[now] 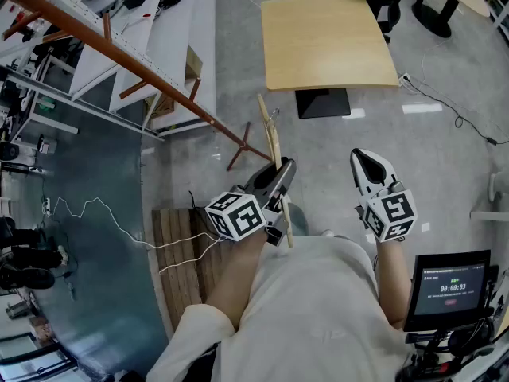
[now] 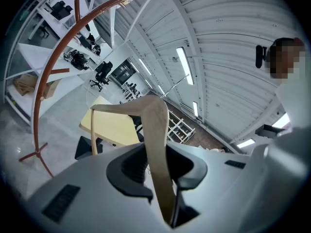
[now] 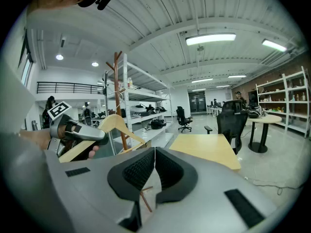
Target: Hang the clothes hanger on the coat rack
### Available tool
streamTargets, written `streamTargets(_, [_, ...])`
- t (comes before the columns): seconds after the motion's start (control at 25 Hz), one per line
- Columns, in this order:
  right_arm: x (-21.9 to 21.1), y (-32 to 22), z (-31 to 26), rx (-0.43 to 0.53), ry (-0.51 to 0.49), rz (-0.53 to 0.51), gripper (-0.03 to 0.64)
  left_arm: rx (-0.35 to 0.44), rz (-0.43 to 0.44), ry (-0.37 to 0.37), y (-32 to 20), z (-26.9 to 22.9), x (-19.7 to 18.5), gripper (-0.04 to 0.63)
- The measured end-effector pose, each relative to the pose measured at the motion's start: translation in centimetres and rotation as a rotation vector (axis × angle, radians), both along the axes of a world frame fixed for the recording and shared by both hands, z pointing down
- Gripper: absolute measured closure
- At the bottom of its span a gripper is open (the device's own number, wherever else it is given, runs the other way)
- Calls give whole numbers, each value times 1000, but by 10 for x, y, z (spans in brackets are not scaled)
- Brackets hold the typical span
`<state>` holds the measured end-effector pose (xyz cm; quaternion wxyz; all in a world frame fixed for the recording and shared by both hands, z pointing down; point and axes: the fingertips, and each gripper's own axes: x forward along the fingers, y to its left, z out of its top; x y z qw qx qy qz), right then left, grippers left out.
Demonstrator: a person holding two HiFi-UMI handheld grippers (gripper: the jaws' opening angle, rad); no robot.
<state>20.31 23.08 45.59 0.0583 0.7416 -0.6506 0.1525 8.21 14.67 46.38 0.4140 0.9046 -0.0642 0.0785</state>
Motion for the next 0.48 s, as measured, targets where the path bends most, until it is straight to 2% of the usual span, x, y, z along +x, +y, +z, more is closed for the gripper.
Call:
streamTargets(0.28, [-4, -134, -13, 21, 23, -9, 604, 2, 46, -12, -123, 4, 12, 505])
streamTargets(0.48, [-14, -172, -23, 15, 31, -37, 604, -2, 57, -18, -153, -1, 6, 505])
